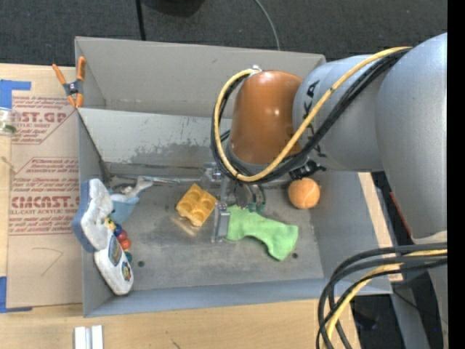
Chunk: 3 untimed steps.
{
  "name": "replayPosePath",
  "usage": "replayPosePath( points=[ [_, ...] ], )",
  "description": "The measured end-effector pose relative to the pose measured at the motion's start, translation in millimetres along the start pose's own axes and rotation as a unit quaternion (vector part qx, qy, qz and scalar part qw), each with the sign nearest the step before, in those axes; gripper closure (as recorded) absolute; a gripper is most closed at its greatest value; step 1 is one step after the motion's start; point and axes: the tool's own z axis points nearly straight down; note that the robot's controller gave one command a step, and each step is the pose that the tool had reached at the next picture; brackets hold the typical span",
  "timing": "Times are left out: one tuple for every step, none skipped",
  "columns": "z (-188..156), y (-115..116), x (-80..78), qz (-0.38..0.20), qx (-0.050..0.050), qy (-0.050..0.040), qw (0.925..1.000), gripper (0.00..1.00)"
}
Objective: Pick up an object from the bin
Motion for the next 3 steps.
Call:
replayPosePath(
  points=[
    [-4.3,-0.2,-1.9,0.0,0.0,-0.0036,1.0,0.0],
    [25.7,28.4,-5.0,0.035,0.0,-0.0052,0.9994,0.0],
    [58.4,26.3,-0.2,0.112,-0.001,-0.004,0.9937,1.0]
  ],
)
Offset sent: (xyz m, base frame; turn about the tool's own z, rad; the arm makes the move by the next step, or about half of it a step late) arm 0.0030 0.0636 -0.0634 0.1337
